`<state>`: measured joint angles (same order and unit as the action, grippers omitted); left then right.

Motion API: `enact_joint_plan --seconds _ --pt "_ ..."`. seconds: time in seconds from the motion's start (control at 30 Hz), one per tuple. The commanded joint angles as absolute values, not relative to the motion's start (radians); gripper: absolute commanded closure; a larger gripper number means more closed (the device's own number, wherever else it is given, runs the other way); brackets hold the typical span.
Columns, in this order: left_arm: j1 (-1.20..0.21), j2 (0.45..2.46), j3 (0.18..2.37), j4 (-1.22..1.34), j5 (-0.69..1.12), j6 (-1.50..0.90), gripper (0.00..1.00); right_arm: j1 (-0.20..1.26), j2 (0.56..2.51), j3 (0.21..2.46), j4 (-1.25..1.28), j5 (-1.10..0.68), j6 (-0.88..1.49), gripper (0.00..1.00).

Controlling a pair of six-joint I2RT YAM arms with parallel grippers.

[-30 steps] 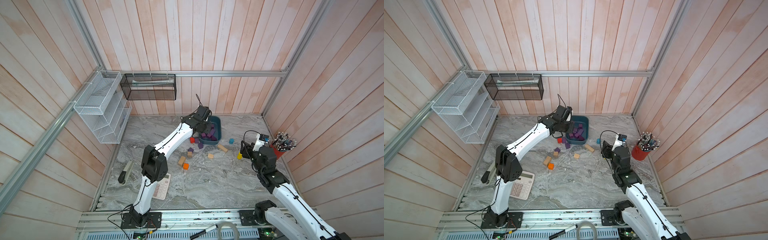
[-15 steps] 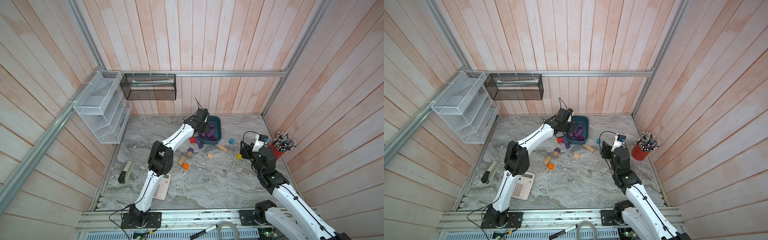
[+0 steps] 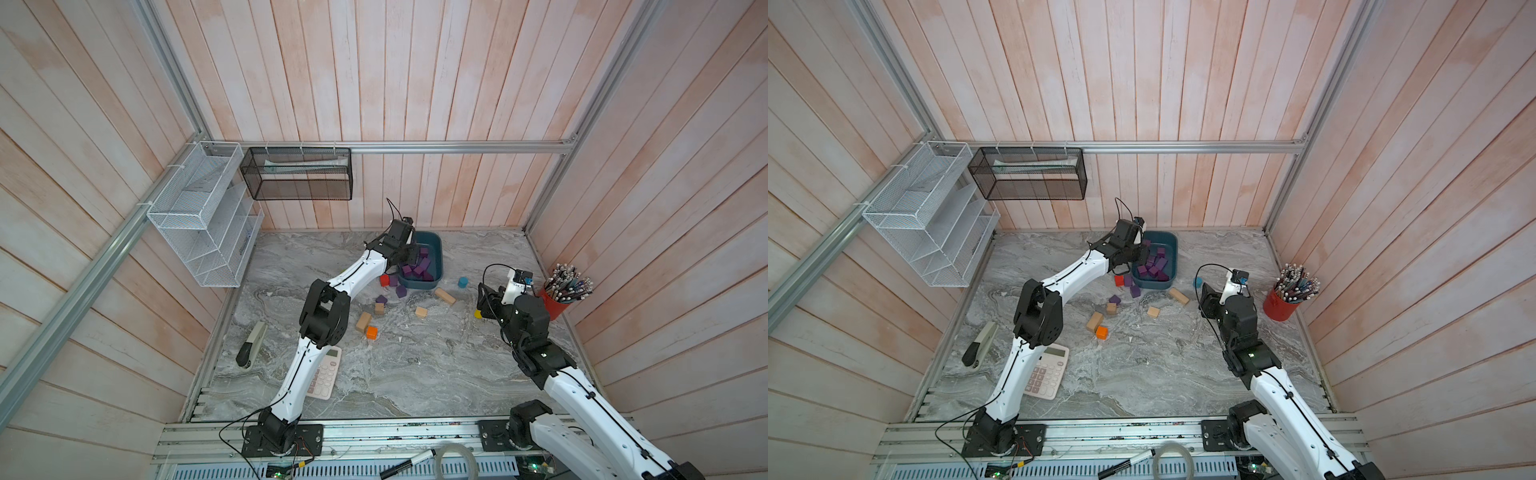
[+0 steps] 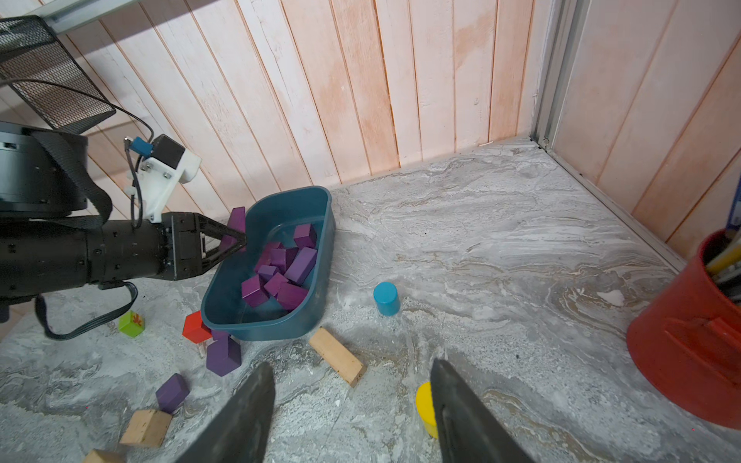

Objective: Pick purple bricks into the storage bin
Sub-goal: Place the building block in the storage box.

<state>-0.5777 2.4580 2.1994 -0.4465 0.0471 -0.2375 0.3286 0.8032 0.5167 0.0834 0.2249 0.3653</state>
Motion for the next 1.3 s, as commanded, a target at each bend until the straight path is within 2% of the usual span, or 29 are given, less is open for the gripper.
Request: enact_joint_plan --seconds 0.0,0.37,0.97,1.27 --pt "-0.571 2.486 2.234 -0.392 0.079 -0.267 0.71 0.337 0.803 0.508 0.107 0.258 0.35 0.36" --pt "-0.566 2.573 2.329 -0.414 0.121 -0.297 0.71 0.344 0.807 0.506 0.106 0.269 0.351 0.36" --pt "-0.565 2.592 2.34 -0.428 0.117 -0.288 0.66 0.351 0.811 0.498 0.114 0.277 0.359 0.36" --pt "-0.564 2.588 2.382 -0.437 0.112 -0.29 0.55 0.351 0.811 0.499 0.108 0.276 0.364 0.36"
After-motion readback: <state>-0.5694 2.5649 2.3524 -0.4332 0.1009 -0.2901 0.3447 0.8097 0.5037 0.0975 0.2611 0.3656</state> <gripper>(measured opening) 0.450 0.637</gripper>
